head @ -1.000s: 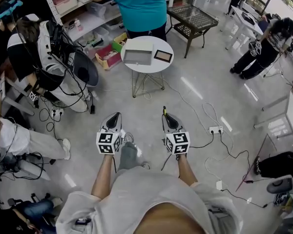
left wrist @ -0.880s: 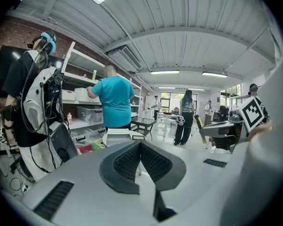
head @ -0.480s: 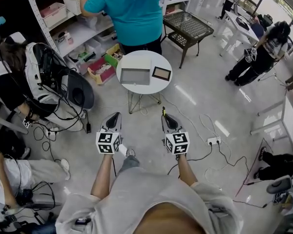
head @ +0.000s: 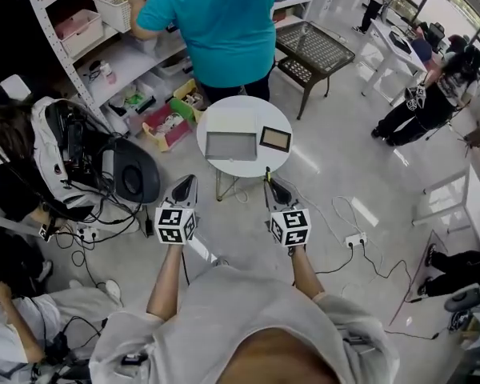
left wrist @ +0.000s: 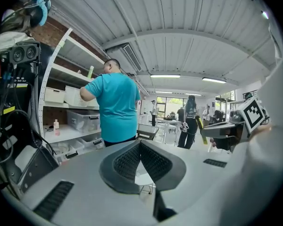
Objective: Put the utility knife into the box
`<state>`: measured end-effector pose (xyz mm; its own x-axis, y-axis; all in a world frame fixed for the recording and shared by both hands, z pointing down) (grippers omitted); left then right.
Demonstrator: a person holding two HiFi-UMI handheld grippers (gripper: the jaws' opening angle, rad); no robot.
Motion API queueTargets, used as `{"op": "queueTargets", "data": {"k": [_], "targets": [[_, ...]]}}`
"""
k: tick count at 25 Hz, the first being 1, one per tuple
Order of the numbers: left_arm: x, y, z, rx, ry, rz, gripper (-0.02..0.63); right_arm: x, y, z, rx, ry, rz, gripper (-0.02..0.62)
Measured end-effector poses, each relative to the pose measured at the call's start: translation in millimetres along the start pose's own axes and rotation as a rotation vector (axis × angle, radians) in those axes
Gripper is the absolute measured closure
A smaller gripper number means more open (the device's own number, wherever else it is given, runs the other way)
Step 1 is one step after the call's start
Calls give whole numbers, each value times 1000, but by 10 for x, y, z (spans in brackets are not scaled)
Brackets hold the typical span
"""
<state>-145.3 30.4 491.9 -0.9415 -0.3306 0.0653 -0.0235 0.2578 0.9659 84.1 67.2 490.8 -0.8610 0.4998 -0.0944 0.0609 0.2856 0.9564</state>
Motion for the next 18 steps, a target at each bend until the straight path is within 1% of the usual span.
{"op": "queueTargets", "data": {"k": [5, 11, 18], "targets": [[71, -41, -248, 2, 34, -3, 586, -75, -19, -160, 6, 28, -7, 548], [103, 34, -520, 29, 73, 2, 586, -141, 96, -357, 43, 48, -38, 548], [193, 161, -837, 62, 63, 16, 586, -302, 182, -662, 70, 26, -51, 548]]}}
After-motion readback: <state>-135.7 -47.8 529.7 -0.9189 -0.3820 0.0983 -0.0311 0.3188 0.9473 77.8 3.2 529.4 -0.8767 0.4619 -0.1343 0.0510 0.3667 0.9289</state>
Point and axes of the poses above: the fingertips, and each gripper's own axes: z backward along the fingers, x to its left, y out of its underside, the point moved 2 cm from there along z, backward along the fingers, and after that the axes turned 11 degrees about -y, right-handed, at the moved point
